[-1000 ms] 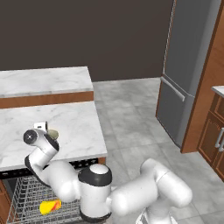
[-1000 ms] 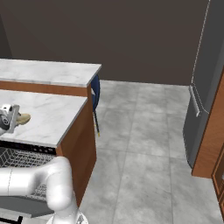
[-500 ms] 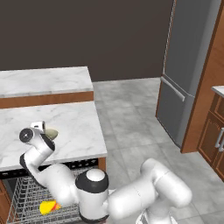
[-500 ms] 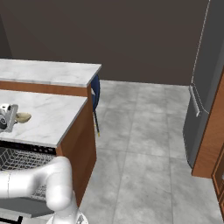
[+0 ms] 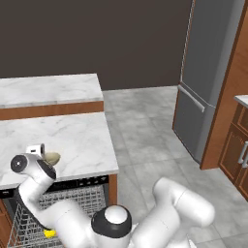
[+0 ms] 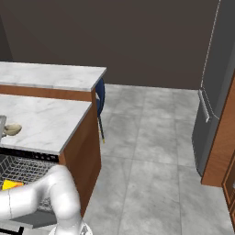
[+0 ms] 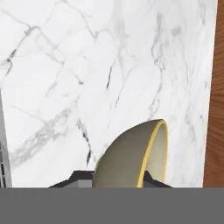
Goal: Pick up the cup and bowl from the counter, place them in the dishwasher, and close the dishwasher door.
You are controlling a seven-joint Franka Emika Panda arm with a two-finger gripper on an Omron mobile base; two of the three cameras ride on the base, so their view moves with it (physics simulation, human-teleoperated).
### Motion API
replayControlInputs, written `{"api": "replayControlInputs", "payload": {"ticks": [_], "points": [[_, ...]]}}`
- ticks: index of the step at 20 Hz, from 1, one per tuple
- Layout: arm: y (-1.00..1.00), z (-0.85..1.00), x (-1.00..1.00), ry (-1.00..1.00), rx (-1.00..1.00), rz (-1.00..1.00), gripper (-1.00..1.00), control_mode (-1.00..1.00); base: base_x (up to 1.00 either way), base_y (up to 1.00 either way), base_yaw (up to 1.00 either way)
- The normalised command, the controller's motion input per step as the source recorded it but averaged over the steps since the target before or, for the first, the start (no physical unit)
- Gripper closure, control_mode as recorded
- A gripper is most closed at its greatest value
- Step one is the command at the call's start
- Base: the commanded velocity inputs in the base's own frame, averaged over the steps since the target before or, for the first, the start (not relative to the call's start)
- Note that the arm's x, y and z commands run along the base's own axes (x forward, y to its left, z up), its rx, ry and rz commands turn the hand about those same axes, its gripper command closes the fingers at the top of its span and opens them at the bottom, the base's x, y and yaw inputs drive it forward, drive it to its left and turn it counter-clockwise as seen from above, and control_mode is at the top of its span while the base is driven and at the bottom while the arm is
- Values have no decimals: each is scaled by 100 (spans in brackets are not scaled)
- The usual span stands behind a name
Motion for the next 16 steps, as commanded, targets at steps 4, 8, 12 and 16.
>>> {"api": "replayControlInputs", "payload": {"ticks": [4,8,12,16], "points": [[0,0,-86,-5,0,2,100,-100,0,0,0],[-2,0,-86,-4,0,1,100,-100,0,0,0],[-18,-7,-75,-3,0,1,100,-100,0,0,0],[-32,-25,-51,0,0,1,100,-100,0,0,0]]}}
